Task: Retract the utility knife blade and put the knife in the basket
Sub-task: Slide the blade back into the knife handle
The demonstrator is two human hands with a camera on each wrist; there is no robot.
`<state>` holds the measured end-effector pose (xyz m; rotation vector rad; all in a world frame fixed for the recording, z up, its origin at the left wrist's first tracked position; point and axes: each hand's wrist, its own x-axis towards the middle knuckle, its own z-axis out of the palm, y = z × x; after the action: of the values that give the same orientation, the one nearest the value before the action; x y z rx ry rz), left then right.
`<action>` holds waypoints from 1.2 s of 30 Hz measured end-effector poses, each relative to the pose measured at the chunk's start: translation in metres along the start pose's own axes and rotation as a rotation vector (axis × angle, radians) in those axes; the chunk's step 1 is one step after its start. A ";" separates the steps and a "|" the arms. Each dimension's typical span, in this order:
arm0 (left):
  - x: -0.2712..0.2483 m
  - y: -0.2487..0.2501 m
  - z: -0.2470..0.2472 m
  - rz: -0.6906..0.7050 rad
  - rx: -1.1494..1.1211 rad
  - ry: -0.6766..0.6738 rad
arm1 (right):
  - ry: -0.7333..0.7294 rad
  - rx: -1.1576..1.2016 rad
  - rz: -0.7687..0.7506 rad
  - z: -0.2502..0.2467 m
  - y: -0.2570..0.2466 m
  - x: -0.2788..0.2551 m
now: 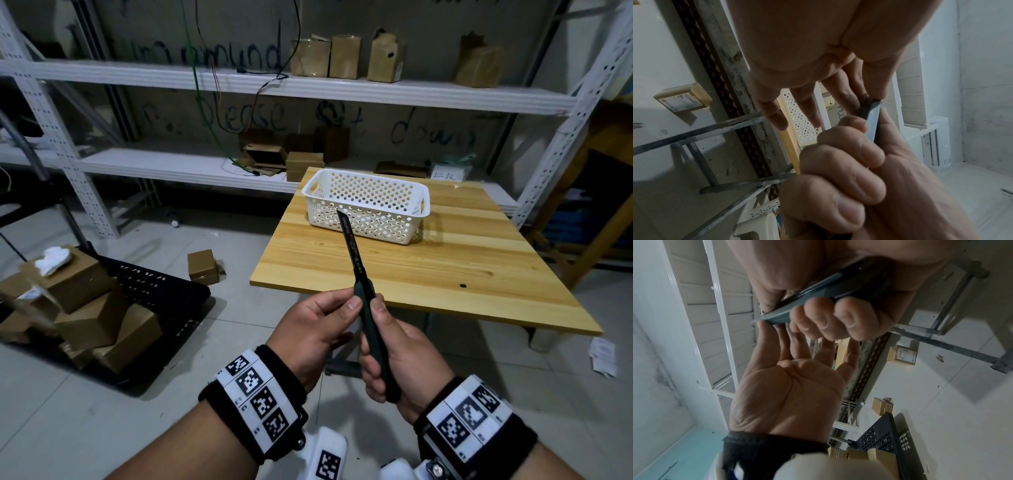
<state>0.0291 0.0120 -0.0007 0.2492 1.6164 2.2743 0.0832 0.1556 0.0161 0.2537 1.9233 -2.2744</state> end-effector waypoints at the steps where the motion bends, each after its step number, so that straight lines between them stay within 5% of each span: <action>1: 0.000 0.000 0.000 -0.001 -0.003 0.004 | -0.001 0.003 0.002 0.000 0.000 0.000; 36: -0.007 0.007 0.004 0.003 -0.044 -0.001 | -0.062 0.031 -0.029 -0.001 -0.001 0.001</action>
<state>0.0356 0.0114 0.0077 0.2425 1.5643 2.3086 0.0821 0.1568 0.0169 0.1582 1.8751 -2.3031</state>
